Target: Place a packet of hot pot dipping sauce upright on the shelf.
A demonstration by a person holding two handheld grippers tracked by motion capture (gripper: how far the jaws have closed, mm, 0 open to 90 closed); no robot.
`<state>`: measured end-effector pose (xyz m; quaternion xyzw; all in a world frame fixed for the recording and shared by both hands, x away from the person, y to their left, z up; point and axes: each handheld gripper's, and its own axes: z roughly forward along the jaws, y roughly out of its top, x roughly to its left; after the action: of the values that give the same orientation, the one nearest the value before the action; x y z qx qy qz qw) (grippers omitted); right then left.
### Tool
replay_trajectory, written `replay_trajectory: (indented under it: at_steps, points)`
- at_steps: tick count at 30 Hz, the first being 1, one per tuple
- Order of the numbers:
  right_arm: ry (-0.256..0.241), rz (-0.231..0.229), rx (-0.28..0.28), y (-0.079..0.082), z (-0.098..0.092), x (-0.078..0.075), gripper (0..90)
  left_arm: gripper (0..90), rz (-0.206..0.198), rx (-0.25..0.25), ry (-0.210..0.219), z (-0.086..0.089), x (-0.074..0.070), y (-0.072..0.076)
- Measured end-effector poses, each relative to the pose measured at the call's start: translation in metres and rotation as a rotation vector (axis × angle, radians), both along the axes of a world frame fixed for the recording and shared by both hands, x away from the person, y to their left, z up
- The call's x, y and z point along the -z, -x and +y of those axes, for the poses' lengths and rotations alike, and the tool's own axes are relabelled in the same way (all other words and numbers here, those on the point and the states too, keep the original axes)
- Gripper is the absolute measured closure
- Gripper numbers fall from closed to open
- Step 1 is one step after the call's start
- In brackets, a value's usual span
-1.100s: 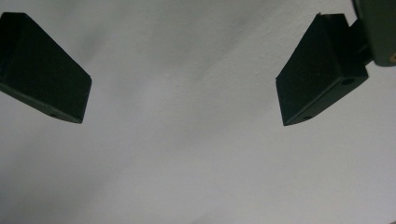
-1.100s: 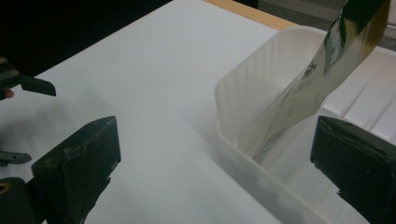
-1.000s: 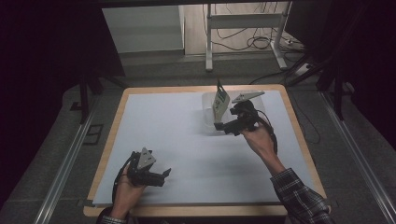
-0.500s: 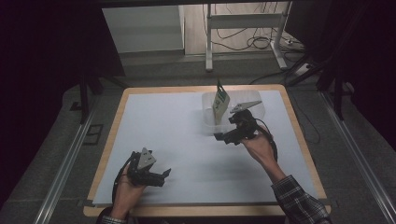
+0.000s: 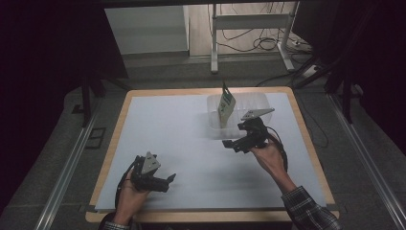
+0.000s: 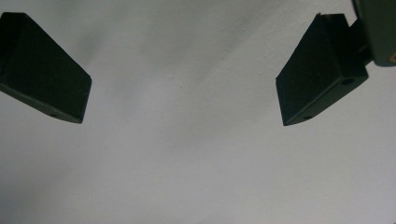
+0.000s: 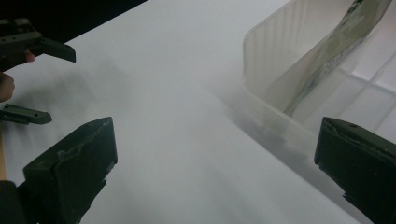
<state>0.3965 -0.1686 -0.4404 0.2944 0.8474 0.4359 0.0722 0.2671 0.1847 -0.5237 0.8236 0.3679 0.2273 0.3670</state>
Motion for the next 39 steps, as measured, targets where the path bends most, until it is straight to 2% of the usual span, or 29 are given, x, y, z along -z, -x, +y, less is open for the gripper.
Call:
replay_trajectory:
  at_steps: [7,16,21,29,39]
  points:
    - [0.015,-0.017,0.001,0.009,-0.005,-0.003,0.0,3.1,-0.003,0.013,0.009,0.0,0.0,0.0]
    - [-0.001,-0.007,-0.006,0.017,-0.011,-0.005,0.0,3.2,0.003,0.018,0.048,0.003,0.0,-0.001]
    - [0.005,-0.009,0.003,0.021,-0.016,-0.005,0.0,3.1,0.007,0.019,0.052,0.004,0.0,-0.002]
    - [0.054,-0.017,0.013,0.028,-0.023,0.001,0.0,3.1,0.012,0.026,0.058,0.004,0.0,-0.002]
    - [0.076,-0.01,0.027,0.036,-0.033,0.01,0.0,3.1,0.015,0.028,0.06,0.004,0.0,-0.002]
